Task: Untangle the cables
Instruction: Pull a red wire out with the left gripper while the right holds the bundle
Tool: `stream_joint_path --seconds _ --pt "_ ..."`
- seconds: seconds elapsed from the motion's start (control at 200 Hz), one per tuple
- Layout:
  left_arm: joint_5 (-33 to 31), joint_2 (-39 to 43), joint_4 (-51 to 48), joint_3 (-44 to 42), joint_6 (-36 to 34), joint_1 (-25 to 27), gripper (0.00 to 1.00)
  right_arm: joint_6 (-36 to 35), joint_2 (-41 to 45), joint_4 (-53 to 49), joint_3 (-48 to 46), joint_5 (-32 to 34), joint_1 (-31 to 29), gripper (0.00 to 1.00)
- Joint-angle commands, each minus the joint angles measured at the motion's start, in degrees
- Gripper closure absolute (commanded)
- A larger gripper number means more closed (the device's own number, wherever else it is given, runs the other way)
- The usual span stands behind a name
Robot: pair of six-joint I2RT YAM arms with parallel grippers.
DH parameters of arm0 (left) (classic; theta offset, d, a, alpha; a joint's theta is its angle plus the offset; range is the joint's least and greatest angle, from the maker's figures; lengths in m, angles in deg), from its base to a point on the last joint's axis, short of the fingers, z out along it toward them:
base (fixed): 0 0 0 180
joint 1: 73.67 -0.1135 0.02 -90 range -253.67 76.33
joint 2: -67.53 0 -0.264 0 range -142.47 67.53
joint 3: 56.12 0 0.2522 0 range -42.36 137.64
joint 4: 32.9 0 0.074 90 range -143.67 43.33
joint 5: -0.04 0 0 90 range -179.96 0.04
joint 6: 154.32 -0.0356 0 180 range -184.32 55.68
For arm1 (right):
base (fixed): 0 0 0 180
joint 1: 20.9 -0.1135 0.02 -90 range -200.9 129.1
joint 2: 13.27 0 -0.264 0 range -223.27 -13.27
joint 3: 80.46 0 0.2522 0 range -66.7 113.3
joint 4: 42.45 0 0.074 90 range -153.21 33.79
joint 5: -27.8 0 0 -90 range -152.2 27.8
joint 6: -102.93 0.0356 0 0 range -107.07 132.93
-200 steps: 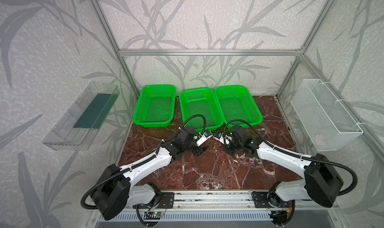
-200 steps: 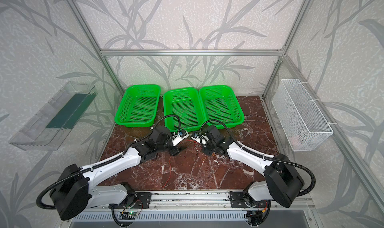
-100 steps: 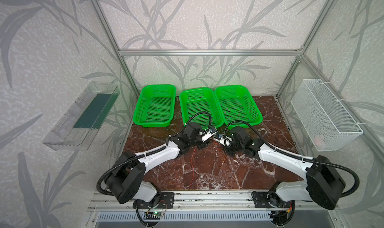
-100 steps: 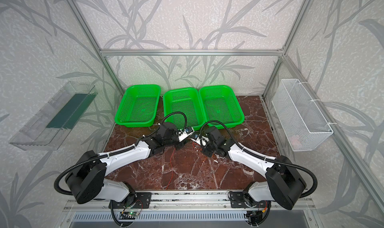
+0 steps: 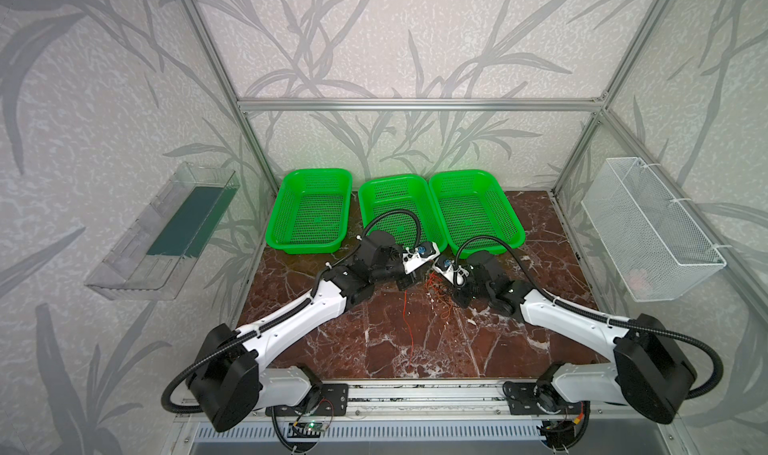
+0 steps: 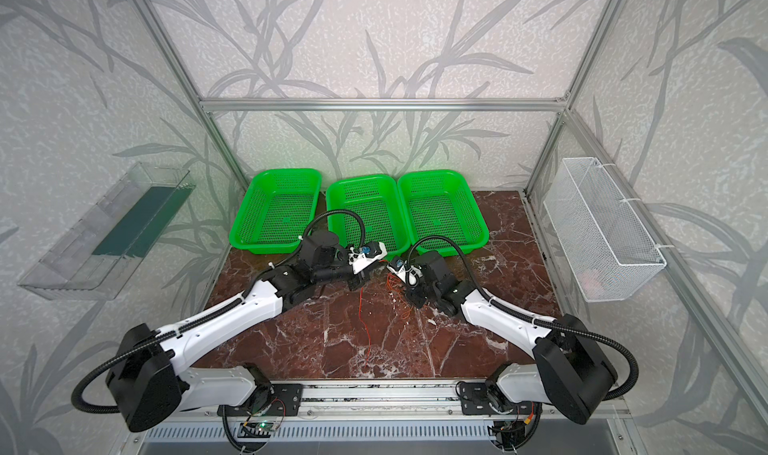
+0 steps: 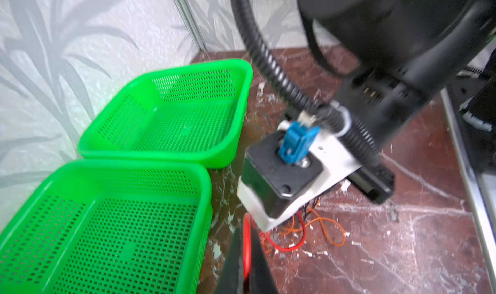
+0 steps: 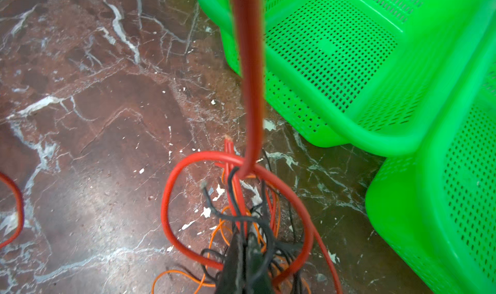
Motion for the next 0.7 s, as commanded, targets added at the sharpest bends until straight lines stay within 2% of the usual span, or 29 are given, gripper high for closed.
stream_joint_path --seconds 0.0,0.35,0.515,0.695 --pt "2.46 4.36 2.26 3.08 3.13 0.18 1.00 2.30 -0.69 -0.43 1.26 2.56 0.64 0.97" --pt "-0.15 9.24 4.44 12.57 9.68 -1.42 1.00 2.72 -4.58 -7.23 5.15 5.21 2.24 1.00" --pt "0.51 10.11 5.69 16.39 14.06 -5.38 1.00 2.86 -5.12 -9.56 6.00 6.89 3.18 1.00" --pt "4.74 10.14 7.13 20.13 20.16 -11.05 1.00 2.86 -5.18 -12.60 5.78 9.18 4.54 1.00"
